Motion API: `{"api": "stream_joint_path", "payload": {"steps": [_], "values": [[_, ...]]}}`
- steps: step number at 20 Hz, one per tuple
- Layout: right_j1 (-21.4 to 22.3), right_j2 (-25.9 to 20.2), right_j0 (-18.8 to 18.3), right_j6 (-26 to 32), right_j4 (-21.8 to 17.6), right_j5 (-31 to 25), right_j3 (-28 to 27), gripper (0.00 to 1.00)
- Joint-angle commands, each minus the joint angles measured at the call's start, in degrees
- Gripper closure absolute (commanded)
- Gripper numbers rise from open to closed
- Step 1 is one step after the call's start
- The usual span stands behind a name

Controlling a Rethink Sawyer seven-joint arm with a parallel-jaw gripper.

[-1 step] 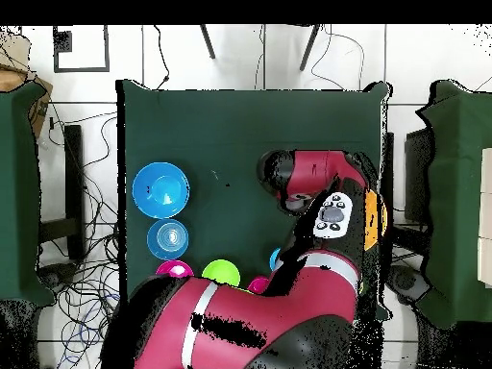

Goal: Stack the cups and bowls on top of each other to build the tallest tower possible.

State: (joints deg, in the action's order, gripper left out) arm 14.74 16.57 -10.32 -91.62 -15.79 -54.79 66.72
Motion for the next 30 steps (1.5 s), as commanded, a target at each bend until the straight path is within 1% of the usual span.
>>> {"api": "stream_joint_path", "payload": {"steps": [1, 7, 9, 13, 15, 30], "values": [[-0.98, -5.26, 0.01, 1.40, -2.42, 0.64, -0.33, 0.00], [1.49, -5.51, 0.06, 2.53, -2.48, 1.51, 2.52, 0.00], [1.56, -5.84, -0.15, 2.59, -2.43, 2.35, 2.85, 0.00], [0.32, -6.63, -0.63, 2.30, -2.53, 4.58, 2.57, 0.00], [0.60, -7.08, -0.94, 2.12, -2.30, 5.89, 3.36, 0.00], [-2.40, -6.40, -0.37, 1.63, -3.21, 4.92, -0.27, 0.00]]}}
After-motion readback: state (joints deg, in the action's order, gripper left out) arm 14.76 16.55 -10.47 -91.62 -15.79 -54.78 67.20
